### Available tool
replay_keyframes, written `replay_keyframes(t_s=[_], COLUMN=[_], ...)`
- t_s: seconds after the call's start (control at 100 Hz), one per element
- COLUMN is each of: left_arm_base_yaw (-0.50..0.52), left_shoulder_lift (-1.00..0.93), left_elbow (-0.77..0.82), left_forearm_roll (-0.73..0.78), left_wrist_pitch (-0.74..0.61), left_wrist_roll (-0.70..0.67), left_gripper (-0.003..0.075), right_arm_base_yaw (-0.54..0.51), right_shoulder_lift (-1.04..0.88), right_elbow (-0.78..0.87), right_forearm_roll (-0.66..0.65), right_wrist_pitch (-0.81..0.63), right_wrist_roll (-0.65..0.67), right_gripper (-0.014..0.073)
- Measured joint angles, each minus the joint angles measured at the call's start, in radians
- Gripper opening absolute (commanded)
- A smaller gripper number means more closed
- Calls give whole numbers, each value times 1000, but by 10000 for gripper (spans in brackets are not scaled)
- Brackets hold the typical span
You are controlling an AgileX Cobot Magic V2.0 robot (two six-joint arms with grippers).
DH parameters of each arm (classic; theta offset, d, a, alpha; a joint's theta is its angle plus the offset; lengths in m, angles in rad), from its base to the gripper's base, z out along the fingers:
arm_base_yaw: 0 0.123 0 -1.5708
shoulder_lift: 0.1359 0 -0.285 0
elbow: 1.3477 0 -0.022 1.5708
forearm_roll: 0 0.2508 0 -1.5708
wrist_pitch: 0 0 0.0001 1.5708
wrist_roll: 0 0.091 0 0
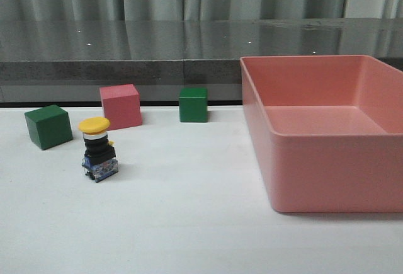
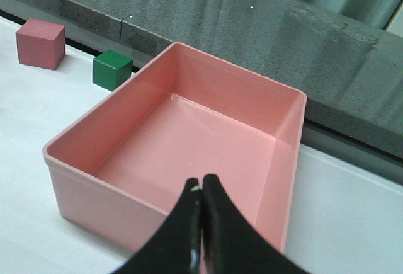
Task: Place and stand button with both arms
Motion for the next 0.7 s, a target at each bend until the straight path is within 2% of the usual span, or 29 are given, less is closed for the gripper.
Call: replay_keyframes(t_s=[0.2,0.7], left_arm_base_yaw=[0,0], left_shoulder_lift=[-94,-97], left_elbow=[71,92], left_forearm_roll=[-12,-36], left_wrist_pitch=[-7,-18], left_wrist_roll=[0,0], left_gripper=[-19,-19], right_arm_base_yaw=[0,0], right_shoulder_lift=[0,0], right_elbow=[0,0], right_forearm_roll=[0,0], right_wrist_pitch=[0,0], right_wrist_roll=[0,0], right_gripper=[-114,-114])
